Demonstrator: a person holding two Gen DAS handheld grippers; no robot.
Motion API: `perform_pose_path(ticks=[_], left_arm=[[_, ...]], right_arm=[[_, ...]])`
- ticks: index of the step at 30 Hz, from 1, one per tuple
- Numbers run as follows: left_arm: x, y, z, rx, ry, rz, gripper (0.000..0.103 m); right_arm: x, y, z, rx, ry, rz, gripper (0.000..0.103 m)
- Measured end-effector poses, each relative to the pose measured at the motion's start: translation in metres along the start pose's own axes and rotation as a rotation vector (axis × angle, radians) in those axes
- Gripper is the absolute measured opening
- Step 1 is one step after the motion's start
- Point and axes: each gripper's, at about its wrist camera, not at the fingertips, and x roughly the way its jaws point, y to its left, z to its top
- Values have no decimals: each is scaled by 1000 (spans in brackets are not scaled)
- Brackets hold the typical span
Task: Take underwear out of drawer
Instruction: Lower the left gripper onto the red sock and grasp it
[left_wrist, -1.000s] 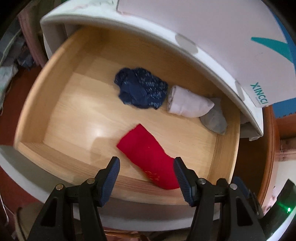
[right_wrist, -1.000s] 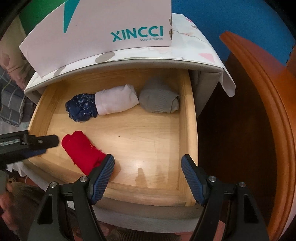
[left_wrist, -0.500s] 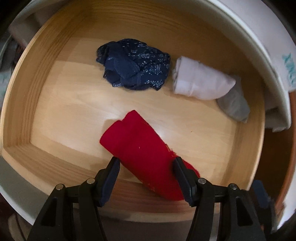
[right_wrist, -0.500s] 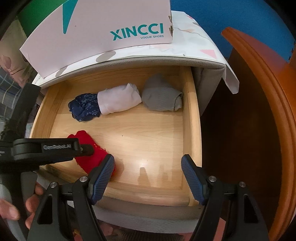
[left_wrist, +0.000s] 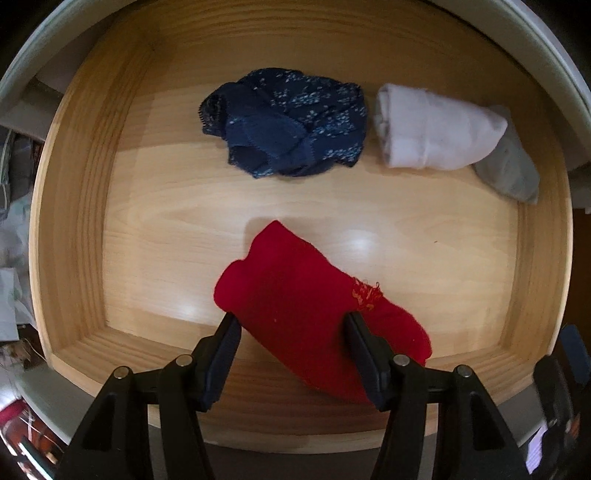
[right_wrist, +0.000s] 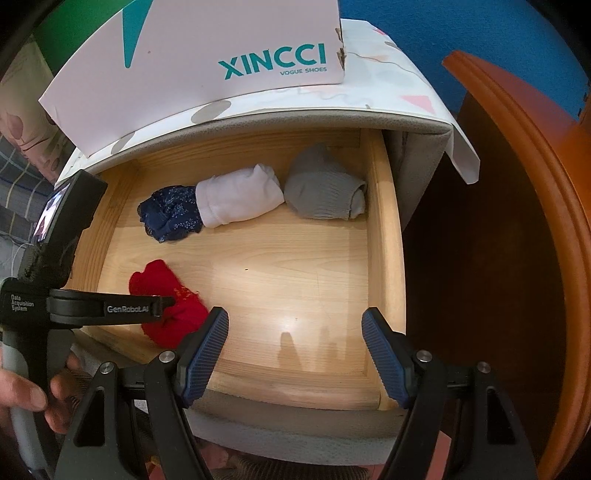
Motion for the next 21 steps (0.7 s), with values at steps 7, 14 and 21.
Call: perform_pose_path(ticks=[7,14,21], left_arm=[[5,26,7,47,11,62,62],[7,55,15,70,19,103,63],[9,80,18,73,15,88,68]], right_arm=[[1,0,0,3,3,2,72],[3,-1,0,5,11,5,72],[5,1,0,-2,22,-2,72]])
